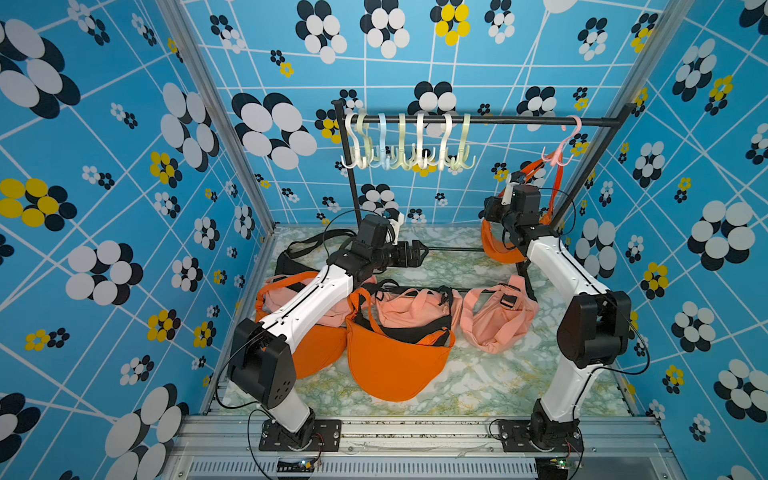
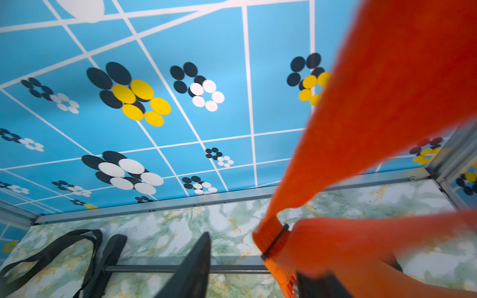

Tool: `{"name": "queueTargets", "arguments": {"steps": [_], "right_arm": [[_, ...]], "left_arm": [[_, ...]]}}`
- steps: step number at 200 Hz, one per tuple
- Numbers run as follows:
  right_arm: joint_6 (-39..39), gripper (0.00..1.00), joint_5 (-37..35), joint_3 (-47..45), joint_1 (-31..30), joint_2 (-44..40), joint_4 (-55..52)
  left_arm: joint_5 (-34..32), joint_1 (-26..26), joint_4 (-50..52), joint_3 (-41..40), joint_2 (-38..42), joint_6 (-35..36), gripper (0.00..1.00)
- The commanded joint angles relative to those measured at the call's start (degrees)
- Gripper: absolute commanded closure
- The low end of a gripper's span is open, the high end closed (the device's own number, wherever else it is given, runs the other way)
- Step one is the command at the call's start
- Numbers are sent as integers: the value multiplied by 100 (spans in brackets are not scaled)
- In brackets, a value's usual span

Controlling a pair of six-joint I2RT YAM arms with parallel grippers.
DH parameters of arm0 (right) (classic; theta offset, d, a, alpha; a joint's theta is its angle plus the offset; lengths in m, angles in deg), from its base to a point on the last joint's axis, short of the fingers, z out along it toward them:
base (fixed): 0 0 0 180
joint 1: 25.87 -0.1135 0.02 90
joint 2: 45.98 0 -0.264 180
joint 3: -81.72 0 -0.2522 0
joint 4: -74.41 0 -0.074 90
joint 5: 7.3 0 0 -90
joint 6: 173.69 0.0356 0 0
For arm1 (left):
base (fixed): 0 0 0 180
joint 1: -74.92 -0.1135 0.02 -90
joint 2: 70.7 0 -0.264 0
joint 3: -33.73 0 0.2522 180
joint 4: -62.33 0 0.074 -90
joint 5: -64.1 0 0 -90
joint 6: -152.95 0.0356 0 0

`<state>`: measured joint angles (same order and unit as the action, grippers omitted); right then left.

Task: Take the bag off the hook
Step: Adjust the bag at the hook.

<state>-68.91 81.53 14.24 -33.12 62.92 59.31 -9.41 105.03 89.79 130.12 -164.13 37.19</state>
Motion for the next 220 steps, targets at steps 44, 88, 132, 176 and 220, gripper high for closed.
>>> {"name": "queueTargets", "arguments": {"steps": [44,88,132,176,220], "right_arm": [[338,100,1341,849,-685,235,-272],[627,100,2463,303,-1389,-202,-3],[964,100,3818,-113,-1771,-607,-149],[1237,100,5079,-1094,-1842,-1522,-330],[1958,100,6525,-1843,-1837,-2303,-208]], "left_arm": [[-533,-46,195,-29,352,83,1],[-709,-210,397,48,602,64,1],[-705,-343,503,99,818,-10,1],[-718,-515,498,125,1099,-61,1],[-245,-664,290,523,629,-286,1]]}}
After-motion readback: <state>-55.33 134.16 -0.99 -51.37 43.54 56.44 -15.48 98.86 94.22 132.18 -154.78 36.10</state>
